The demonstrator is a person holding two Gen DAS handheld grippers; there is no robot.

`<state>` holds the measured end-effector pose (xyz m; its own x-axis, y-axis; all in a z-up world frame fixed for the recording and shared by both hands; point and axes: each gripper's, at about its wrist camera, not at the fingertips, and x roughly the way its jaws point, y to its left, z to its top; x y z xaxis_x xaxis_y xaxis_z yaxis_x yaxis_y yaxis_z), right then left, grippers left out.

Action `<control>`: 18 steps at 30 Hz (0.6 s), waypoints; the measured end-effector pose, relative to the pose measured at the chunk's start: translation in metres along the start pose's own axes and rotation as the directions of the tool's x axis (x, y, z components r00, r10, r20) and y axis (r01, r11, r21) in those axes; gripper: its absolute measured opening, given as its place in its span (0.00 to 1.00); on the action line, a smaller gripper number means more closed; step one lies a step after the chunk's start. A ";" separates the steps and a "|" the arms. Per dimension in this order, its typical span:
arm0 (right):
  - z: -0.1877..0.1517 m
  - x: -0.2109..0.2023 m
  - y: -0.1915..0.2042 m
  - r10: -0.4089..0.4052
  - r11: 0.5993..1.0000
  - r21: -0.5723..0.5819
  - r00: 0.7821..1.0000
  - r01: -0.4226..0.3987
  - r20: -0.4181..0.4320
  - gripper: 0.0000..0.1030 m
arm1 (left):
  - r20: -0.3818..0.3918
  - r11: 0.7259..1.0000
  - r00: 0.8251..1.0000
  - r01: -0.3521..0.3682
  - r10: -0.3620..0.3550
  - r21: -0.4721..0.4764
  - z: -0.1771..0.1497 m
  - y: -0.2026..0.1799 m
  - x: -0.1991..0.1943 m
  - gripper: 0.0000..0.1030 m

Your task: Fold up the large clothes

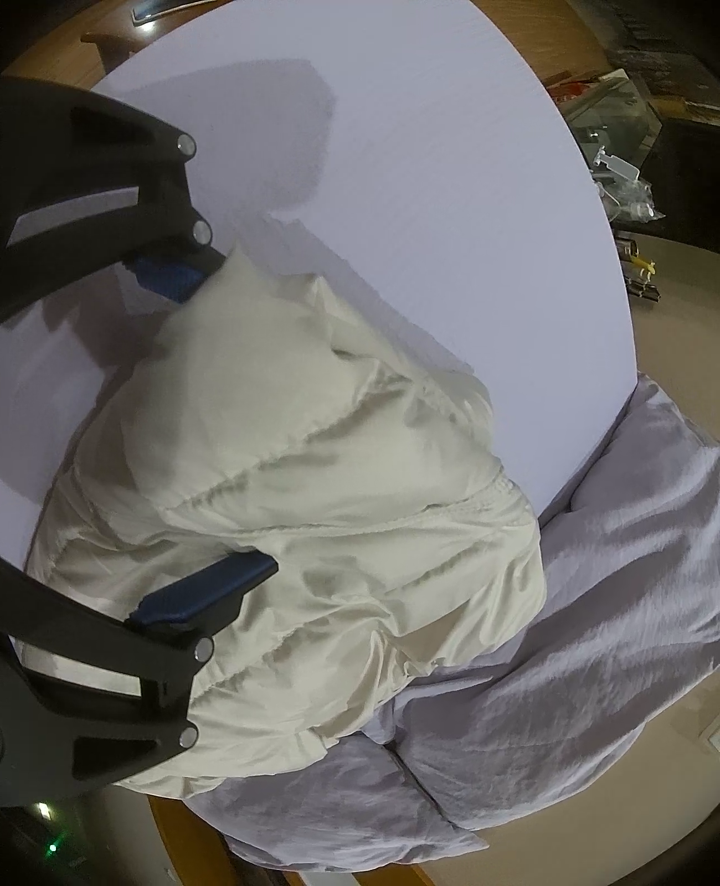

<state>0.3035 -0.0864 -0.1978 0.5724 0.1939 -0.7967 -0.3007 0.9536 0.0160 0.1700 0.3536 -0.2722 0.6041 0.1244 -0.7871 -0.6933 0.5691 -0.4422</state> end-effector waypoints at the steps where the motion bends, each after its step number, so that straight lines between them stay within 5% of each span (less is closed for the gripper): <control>1: -0.002 0.000 0.000 -0.001 1.000 -0.005 1.000 0.001 0.000 0.70 | 0.001 1.000 1.000 0.001 -0.001 -0.002 0.000 0.000 0.001 0.80; 11: -0.010 0.020 0.003 -0.024 0.999 -0.041 0.999 0.023 -0.032 0.80 | 0.010 1.000 1.000 0.013 -0.013 -0.020 -0.001 0.000 0.006 0.78; 18: -0.014 0.028 0.010 -0.045 0.996 -0.080 0.999 0.043 -0.019 0.83 | 0.046 0.997 0.997 0.065 -0.063 -0.033 -0.002 -0.003 0.000 0.46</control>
<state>0.3058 -0.0745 -0.2284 0.5710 0.1464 -0.8078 -0.3355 0.9397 -0.0669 0.1712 0.3501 -0.2713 0.6644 0.1255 -0.7368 -0.6653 0.5485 -0.5065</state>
